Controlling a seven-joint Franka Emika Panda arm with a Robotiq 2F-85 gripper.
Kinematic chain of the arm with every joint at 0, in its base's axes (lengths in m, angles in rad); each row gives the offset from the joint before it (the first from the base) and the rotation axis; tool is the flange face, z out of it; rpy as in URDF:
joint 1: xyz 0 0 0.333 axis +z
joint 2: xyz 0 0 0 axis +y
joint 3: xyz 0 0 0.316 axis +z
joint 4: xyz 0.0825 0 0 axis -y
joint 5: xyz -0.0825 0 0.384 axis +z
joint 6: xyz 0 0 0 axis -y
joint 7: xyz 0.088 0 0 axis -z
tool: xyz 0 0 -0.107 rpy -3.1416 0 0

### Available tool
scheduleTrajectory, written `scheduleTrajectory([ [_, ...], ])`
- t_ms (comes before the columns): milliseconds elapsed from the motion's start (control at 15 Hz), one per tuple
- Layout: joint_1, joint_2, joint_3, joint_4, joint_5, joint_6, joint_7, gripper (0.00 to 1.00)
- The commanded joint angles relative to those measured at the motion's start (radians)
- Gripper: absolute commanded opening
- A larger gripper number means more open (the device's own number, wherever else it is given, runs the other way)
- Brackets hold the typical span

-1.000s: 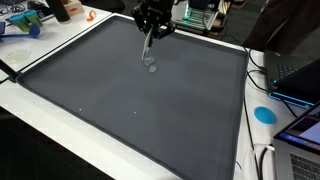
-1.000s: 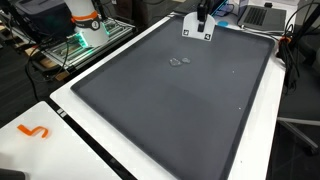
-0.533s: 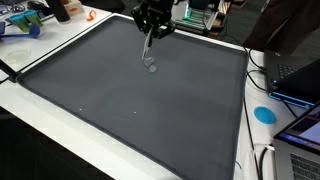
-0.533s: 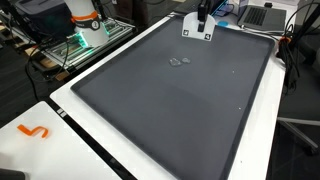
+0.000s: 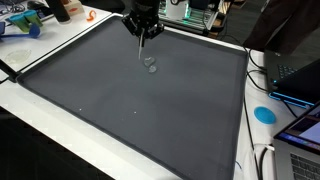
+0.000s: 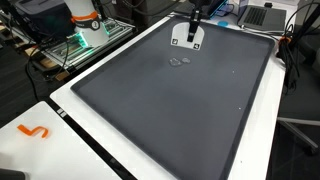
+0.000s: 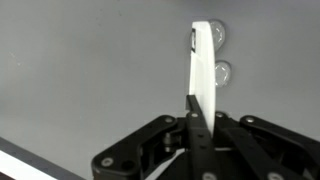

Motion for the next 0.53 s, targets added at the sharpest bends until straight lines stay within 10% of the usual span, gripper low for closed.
scheduleTrajectory([
  [0,-0.039,-0.043,0.015,-0.081,0.097,0.001,-0.081,0.01],
  [467,-0.068,-0.073,0.007,-0.210,0.240,0.170,-0.077,0.01],
])
